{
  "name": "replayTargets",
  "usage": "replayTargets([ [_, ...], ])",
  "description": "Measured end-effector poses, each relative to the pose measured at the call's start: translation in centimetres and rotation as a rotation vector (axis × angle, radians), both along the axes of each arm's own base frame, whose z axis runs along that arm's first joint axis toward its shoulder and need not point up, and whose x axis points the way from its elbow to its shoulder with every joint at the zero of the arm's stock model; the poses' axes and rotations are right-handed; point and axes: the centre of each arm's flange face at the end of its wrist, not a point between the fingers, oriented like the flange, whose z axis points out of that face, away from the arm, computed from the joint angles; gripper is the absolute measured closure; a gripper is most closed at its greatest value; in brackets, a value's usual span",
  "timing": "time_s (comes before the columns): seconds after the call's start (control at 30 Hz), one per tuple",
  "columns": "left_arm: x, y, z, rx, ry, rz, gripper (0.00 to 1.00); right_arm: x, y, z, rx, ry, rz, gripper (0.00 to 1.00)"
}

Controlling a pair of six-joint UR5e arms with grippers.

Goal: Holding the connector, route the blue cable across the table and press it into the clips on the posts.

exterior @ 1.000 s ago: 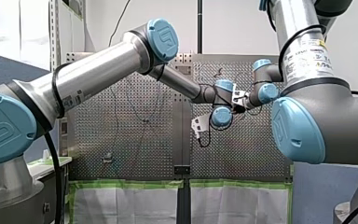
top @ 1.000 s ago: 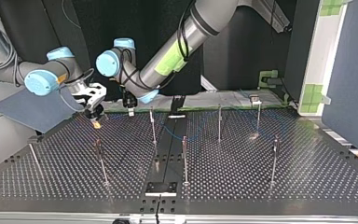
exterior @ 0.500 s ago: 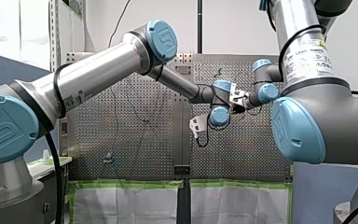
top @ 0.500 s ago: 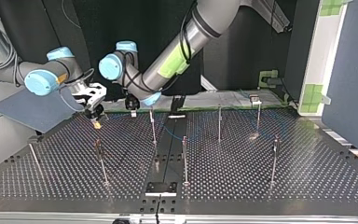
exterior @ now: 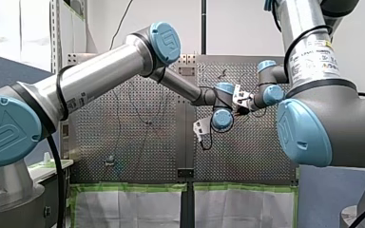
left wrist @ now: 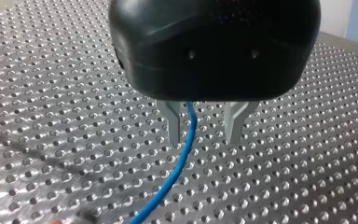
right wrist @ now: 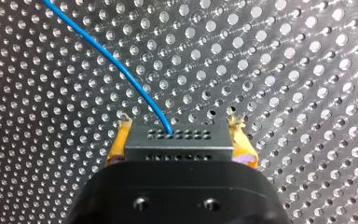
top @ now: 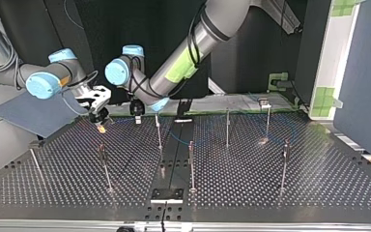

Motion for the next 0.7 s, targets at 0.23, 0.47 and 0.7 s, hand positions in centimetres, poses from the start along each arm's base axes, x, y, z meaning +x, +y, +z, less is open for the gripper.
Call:
replayTargets([
  [0.23, -0.9, -1.7, -1.2, -0.017, 0.007, -0.011, 0.52, 0.0, 0.0, 0.0, -0.002, -0.006, 0.003, 1.00],
  [0.47, -0.5, -2.4, 0.4, -0.046, -0.022, 0.015, 0.55, 0.1, -0.1, 0.0, -0.002, -0.009, 0.003, 1.00],
  [0.7, -0.2, -2.5, 0.8, -0.056, -0.034, 0.030, 0.61, 0.1, -0.1, 0.0, -0.003, -0.011, 0.003, 1.00],
])
